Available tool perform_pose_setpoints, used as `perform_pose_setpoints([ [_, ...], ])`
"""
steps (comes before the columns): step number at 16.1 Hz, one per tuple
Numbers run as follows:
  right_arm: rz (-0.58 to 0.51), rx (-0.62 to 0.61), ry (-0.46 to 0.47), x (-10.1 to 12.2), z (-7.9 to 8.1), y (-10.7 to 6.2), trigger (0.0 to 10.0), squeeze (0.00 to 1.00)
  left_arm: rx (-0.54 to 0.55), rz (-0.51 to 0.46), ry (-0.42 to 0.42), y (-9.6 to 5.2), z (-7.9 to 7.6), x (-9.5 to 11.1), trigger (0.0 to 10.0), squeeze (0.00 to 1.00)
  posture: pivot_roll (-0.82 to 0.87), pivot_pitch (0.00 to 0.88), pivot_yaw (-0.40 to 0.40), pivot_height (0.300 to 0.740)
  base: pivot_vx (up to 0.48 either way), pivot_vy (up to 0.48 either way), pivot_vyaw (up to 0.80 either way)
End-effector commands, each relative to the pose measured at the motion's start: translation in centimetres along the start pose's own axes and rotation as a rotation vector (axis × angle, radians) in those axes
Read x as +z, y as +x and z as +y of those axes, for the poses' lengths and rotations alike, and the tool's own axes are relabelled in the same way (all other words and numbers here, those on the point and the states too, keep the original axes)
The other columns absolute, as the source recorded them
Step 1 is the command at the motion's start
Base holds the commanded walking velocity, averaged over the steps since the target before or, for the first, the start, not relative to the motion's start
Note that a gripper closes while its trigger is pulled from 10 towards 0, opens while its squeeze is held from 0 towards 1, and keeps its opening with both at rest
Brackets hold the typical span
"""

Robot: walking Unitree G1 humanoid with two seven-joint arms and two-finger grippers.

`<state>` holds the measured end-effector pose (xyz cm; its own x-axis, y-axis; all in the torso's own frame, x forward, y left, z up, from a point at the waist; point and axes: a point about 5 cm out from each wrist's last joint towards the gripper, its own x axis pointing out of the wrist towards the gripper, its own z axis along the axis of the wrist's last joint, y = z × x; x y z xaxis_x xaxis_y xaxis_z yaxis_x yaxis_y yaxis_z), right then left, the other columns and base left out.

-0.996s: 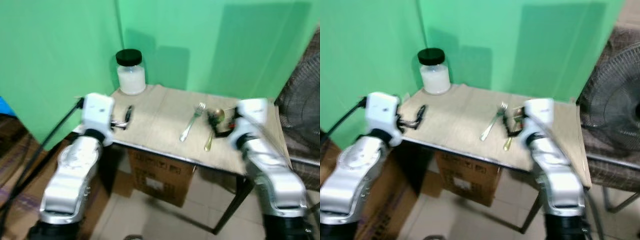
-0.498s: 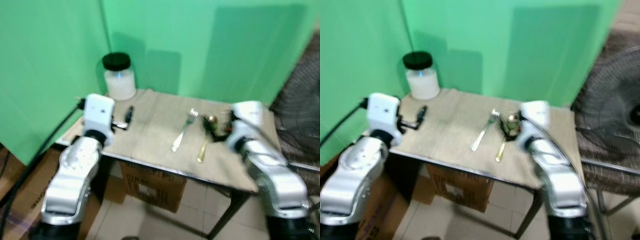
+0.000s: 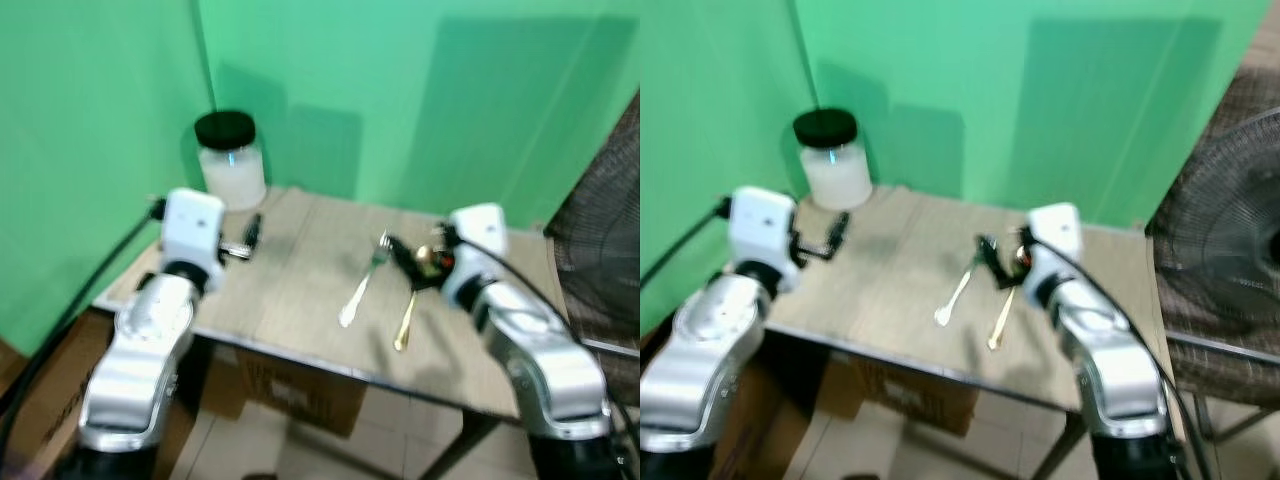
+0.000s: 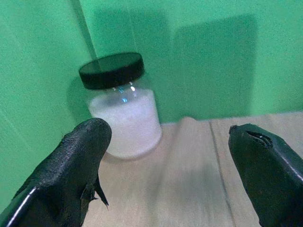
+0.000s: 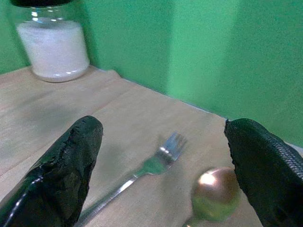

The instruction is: Setting the table

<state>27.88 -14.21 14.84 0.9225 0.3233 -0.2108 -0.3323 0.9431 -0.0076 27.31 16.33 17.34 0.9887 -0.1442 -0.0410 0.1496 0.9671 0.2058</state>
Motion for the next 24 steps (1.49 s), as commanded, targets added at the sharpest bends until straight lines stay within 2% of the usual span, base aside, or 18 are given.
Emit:
perform_pose_setpoints([
  [1,-0.011,-0.034,-0.015,0.2,-0.9,-0.4,10.0,0.0,-0.01,-0.013,-0.003,0.1,-0.5,0.2,10.0,0.0,0.15,0.0,0.003,0.74,0.0,0.0,0.0],
  [5,-0.005,-0.019,-0.032,0.1,-0.7,-0.4,10.0,0.0,-0.008,-0.014,0.017,0.1,-0.3,0.3,10.0,0.0,0.15,0.0,0.004,0.74,0.0,0.0,0.0],
  [9,0.007,0.014,-0.06,0.1,-0.4,-0.4,10.0,0.0,-0.004,-0.014,0.015,0.2,-0.5,0.3,10.0,0.0,0.14,0.0,0.002,0.74,0.0,-0.368,0.0],
  [11,0.02,0.021,-0.018,-0.1,-0.4,-0.3,10.0,0.0,-0.003,-0.01,0.015,0.2,-0.5,0.2,10.0,0.0,0.14,0.0,0.001,0.74,0.0,-0.21,0.0],
  [14,0.127,0.035,-0.058,-0.8,-0.1,0.3,10.0,0.0,-0.014,0.018,0.007,0.1,-0.5,-0.4,10.0,0.0,0.14,0.0,0.0,0.74,0.0,0.0,0.0],
  [17,0.137,0.05,-0.012,-0.8,0.1,0.9,10.0,0.0,-0.022,0.02,-0.004,-0.2,-0.9,-0.5,10.0,0.0,0.13,0.0,-0.004,0.74,0.0,0.0,0.0],
  [18,0.153,0.047,0.015,-1.0,0.2,1.6,10.0,0.18,-0.041,0.027,-0.001,-0.3,-1.3,-0.7,10.0,0.0,0.13,0.0,-0.01,0.74,0.0,0.0,0.0],
  [19,0.19,0.027,0.052,-1.3,0.0,2.3,10.0,0.62,-0.063,0.038,0.004,-0.4,-1.5,-0.9,10.0,0.0,0.13,0.0,-0.015,0.74,0.0,0.0,0.0],
  [20,0.212,0.014,0.059,-1.5,-0.1,2.7,10.0,1.0,-0.079,0.046,0.007,-0.4,-1.6,-1.0,10.0,0.0,0.13,0.0,-0.017,0.74,0.0,0.0,0.0],
  [23,0.283,-0.105,0.054,-2.0,-1.0,5.6,10.0,1.0,-0.233,0.132,0.067,-1.1,-2.2,-2.5,10.0,0.0,0.14,0.0,-0.035,0.74,0.0,0.0,0.0],
  [24,0.295,-0.135,0.055,-2.1,-1.4,6.0,10.0,1.0,-0.26,0.136,0.07,-1.3,-2.3,-2.6,10.0,0.0,0.14,0.0,-0.037,0.74,0.0,0.0,0.0],
])
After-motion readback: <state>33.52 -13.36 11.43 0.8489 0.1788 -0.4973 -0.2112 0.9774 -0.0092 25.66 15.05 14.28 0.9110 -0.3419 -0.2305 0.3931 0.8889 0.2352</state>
